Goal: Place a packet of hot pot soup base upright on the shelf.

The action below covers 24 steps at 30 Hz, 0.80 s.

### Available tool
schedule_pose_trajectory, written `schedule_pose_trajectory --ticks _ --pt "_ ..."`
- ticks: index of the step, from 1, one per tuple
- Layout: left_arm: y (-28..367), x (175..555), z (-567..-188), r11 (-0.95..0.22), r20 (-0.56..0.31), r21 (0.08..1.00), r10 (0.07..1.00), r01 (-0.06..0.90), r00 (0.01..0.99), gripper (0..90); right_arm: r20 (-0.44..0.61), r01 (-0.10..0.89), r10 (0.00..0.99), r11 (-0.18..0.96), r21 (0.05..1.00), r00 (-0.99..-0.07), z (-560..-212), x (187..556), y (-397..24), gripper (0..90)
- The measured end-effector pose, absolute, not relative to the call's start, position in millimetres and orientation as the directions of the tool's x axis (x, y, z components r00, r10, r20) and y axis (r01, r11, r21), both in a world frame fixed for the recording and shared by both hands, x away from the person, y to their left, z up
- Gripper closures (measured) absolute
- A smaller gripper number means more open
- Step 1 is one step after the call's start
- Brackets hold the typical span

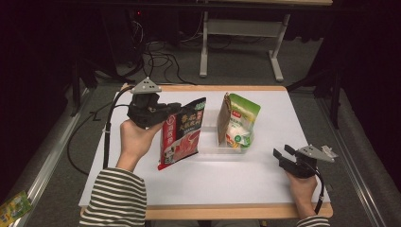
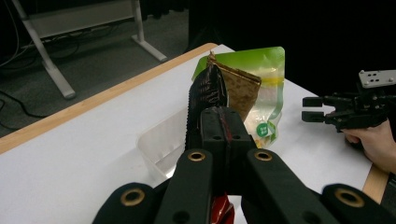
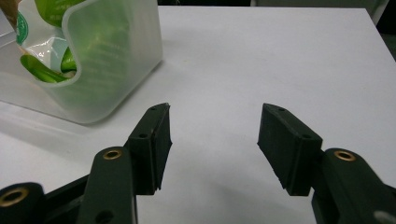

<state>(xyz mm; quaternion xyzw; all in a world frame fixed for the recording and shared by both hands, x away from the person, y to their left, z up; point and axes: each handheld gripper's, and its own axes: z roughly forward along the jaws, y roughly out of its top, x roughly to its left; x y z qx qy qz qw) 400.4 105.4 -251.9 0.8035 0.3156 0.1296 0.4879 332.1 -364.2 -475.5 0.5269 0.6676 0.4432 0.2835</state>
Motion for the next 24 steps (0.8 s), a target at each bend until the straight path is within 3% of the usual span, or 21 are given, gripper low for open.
schedule_pose_trajectory --ticks 24 --pt "61 439 -232 -0.331 -0.055 0.874 0.659 0.354 0.750 90.0 0.056 0.448 0.954 0.086 0.890 -0.296 -475 332 -361 45.2"
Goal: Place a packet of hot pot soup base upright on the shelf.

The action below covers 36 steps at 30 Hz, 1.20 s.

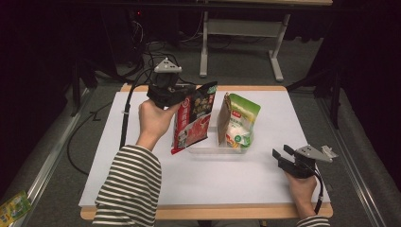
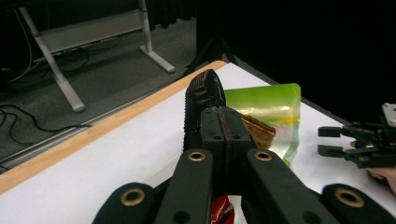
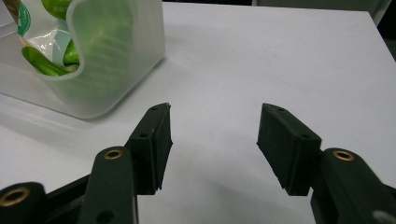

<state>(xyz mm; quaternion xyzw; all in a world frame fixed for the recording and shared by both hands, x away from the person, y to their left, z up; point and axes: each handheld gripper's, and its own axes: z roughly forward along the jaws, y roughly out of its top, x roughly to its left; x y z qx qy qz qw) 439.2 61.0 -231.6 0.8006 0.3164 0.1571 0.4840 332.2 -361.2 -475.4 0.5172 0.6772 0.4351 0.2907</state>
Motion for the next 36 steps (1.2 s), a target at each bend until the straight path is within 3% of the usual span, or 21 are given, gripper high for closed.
schedule_pose_trajectory --ticks 12,28,36 --pt "36 461 -246 -0.296 -0.013 0.907 0.692 0.300 0.722 90.0 0.047 0.446 0.955 0.093 0.890 -0.292 -475 331 -360 45.5" --pt "1 486 -281 -0.231 -0.035 0.928 0.727 0.292 0.685 90.0 0.032 0.431 0.954 0.105 0.896 -0.298 -475 330 -359 45.7" --pt "4 481 -306 -0.276 0.002 0.916 0.729 0.292 0.684 90.0 0.030 0.430 0.952 0.109 0.896 -0.305 -475 330 -359 45.6"
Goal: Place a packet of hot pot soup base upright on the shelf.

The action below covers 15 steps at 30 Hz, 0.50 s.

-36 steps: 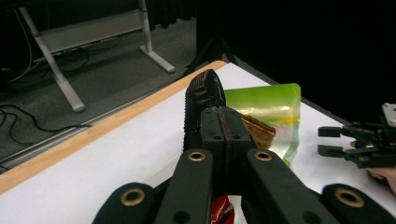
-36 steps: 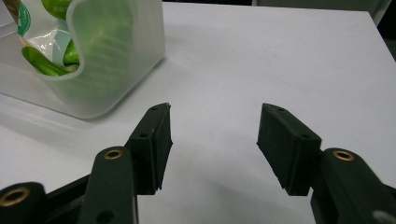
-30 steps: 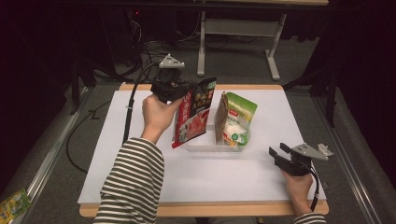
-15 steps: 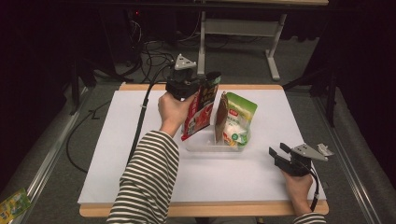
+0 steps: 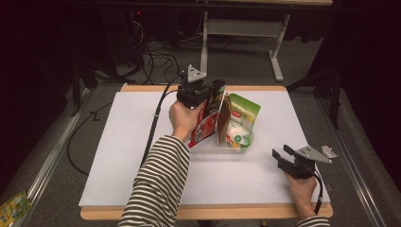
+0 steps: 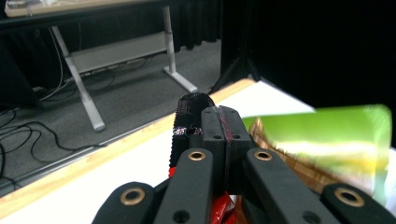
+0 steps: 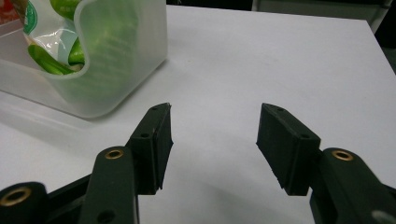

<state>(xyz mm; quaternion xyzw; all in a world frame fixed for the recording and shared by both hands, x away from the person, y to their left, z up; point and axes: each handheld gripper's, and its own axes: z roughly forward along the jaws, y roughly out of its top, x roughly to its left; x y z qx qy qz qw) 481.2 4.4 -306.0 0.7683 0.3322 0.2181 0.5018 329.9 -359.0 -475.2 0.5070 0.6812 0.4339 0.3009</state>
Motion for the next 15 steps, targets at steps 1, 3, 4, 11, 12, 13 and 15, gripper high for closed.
schedule_pose_trajectory --ticks 1,3,4,11,12,13,15 --pt "7 481 -309 -0.269 -0.007 0.917 0.727 0.295 0.687 90.0 0.033 0.434 0.952 0.107 0.895 -0.304 -475 330 -359 45.6" --pt "11 480 -310 -0.252 -0.031 0.918 0.724 0.307 0.689 90.0 0.029 0.433 0.951 0.112 0.894 -0.306 -475 330 -359 45.6" --pt "12 479 -310 -0.259 -0.024 0.917 0.724 0.304 0.689 90.0 0.030 0.434 0.951 0.111 0.894 -0.307 -475 330 -359 45.6" --pt "11 470 -311 -0.329 0.033 0.900 0.706 0.286 0.708 90.0 0.029 0.434 0.951 0.113 0.894 -0.307 -475 331 -359 45.5" --pt "12 469 -312 -0.322 0.031 0.903 0.708 0.284 0.706 90.0 0.029 0.433 0.952 0.112 0.894 -0.306 -475 331 -359 45.5" --pt "13 468 -312 -0.323 0.028 0.902 0.707 0.286 0.707 90.0 0.028 0.433 0.951 0.113 0.894 -0.306 -475 331 -359 45.5" --pt "14 467 -312 -0.327 0.028 0.899 0.706 0.291 0.707 90.0 0.028 0.432 0.951 0.114 0.895 -0.309 -475 331 -359 45.5"
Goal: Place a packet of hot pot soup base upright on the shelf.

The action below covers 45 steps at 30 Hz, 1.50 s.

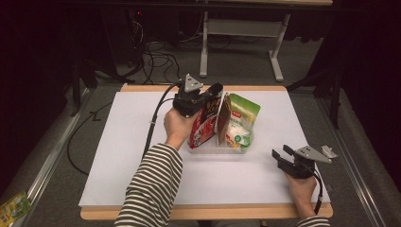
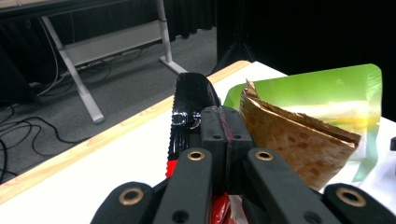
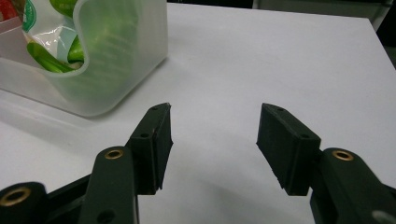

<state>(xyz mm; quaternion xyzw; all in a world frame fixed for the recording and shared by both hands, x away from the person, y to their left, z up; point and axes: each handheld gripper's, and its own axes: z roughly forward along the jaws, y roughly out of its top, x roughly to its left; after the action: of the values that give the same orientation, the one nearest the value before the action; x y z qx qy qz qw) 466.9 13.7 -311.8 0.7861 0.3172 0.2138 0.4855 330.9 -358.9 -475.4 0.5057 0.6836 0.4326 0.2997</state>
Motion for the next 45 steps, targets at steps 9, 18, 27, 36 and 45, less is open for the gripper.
schedule_pose_trajectory --ticks 9,18,27,36,45 --pt "24 465 -313 -0.318 -0.009 0.886 0.717 0.338 0.697 90.0 0.030 0.435 0.951 0.113 0.893 -0.308 -475 331 -359 45.4" --pt "39 459 -317 -0.296 -0.041 0.886 0.715 0.356 0.698 90.0 0.031 0.440 0.952 0.112 0.891 -0.305 -475 330 -358 45.5" --pt "40 459 -316 -0.307 -0.028 0.885 0.716 0.350 0.697 90.0 0.031 0.440 0.952 0.112 0.891 -0.305 -475 331 -358 45.5" --pt "50 463 -319 -0.292 -0.067 0.877 0.713 0.383 0.698 90.0 0.032 0.443 0.952 0.111 0.889 -0.303 -475 331 -358 45.5" --pt "48 459 -317 -0.303 -0.056 0.876 0.709 0.375 0.703 89.4 0.031 0.439 0.951 0.112 0.891 -0.306 -475 331 -358 45.4"
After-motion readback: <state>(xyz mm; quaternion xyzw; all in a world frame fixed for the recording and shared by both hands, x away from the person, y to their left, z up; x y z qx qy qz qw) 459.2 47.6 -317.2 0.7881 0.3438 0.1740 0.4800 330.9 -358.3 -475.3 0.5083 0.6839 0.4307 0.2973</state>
